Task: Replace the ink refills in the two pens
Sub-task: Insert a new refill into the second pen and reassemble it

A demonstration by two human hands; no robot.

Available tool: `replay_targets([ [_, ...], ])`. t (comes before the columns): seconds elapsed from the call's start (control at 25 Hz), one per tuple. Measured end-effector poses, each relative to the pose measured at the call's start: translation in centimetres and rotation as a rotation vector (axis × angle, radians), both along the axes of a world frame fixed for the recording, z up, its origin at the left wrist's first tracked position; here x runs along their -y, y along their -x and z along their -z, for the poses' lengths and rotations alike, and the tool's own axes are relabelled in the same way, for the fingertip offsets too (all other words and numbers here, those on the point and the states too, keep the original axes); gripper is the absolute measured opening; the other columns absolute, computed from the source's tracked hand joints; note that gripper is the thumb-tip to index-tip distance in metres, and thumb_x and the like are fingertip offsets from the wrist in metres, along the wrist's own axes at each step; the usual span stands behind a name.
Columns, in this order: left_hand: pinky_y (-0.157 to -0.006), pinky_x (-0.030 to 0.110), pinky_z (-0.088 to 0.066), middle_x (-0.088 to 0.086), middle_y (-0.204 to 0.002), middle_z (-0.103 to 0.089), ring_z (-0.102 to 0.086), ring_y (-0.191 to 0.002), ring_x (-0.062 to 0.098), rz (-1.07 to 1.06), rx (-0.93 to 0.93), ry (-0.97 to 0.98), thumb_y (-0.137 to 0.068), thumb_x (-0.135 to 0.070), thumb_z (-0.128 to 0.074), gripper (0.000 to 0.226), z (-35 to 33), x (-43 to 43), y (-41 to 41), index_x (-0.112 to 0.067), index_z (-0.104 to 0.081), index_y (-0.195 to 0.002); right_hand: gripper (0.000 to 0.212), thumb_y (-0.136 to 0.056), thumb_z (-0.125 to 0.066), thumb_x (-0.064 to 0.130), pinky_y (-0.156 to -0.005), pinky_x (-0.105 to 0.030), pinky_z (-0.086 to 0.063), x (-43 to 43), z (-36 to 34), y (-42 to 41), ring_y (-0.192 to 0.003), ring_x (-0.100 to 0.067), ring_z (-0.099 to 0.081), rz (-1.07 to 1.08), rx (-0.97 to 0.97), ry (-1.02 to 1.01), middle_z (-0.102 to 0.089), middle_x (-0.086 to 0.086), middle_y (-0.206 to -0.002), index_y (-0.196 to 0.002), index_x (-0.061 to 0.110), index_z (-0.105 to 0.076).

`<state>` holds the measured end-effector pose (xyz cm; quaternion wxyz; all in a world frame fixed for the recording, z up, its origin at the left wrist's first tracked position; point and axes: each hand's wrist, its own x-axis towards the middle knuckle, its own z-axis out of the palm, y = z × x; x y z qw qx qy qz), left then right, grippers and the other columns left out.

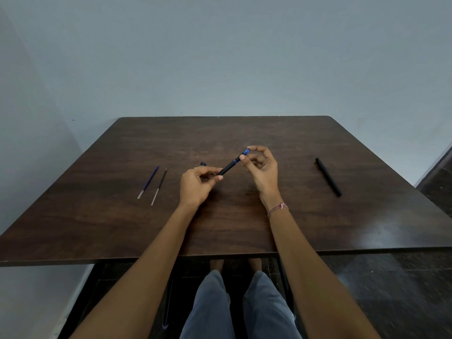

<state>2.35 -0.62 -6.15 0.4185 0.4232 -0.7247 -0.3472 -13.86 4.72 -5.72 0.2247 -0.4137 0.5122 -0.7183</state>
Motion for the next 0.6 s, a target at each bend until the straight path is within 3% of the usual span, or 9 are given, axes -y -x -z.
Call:
replay_targets([
  [0.08,-0.065,0.002,-0.044,-0.012,-0.084,-0.067,-0.058,-0.074,-0.006,0.004,0.005,-0.002,-0.076,-0.013,-0.077,0.023,-0.01,-0.04,0.02,-0.021,-0.075,-0.097,0.026,-0.080,-0.075,0.015,-0.083,-0.037,-0.052,0.10,0.09,0.07,-0.081,-0.011,-0.068,-0.002,0.008,-0.001,-0.070,0.004,-0.076,-0.099,0.025,-0.061],
  [0.24,-0.063,0.005,-0.045,-0.014,-0.083,-0.068,-0.059,-0.072,-0.006,0.023,0.004,-0.026,-0.074,-0.014,-0.078,0.024,-0.07,-0.13,0.03,-0.022,-0.075,-0.096,0.025,-0.081,-0.074,0.014,-0.074,-0.023,-0.053,0.13,0.08,0.14,-0.080,-0.008,-0.068,-0.012,0.017,0.014,-0.068,0.002,-0.076,-0.102,0.020,-0.061],
  [0.36,-0.062,0.005,-0.045,-0.015,-0.080,-0.069,-0.059,-0.070,-0.009,0.066,-0.013,-0.037,-0.071,-0.014,-0.081,0.024,-0.06,-0.14,-0.09,-0.024,-0.075,-0.092,0.019,-0.088,-0.067,0.016,-0.067,-0.020,-0.054,0.18,0.00,0.18,-0.082,-0.006,-0.067,-0.051,0.125,0.006,-0.070,0.001,-0.089,-0.107,0.018,-0.063],
  [0.48,-0.062,0.006,-0.046,-0.013,-0.080,-0.070,-0.059,-0.070,-0.008,0.090,-0.026,-0.048,-0.070,-0.016,-0.082,0.024,-0.11,-0.09,-0.15,-0.029,-0.074,-0.088,0.022,-0.097,-0.051,0.010,-0.075,-0.025,-0.056,0.15,-0.17,0.39,-0.091,-0.015,-0.069,-0.192,0.334,0.036,-0.070,-0.008,-0.104,-0.114,0.017,-0.062],
  [0.6,-0.063,0.007,-0.047,-0.013,-0.079,-0.071,-0.061,-0.069,-0.005,0.111,-0.044,-0.061,-0.069,-0.017,-0.083,0.025,-0.13,-0.10,-0.15,-0.034,-0.072,-0.083,0.026,-0.097,-0.048,0.005,-0.077,-0.026,-0.056,0.02,-0.31,0.40,-0.095,-0.019,-0.070,-0.274,0.404,0.053,-0.073,-0.010,-0.100,-0.116,0.015,-0.063],
])
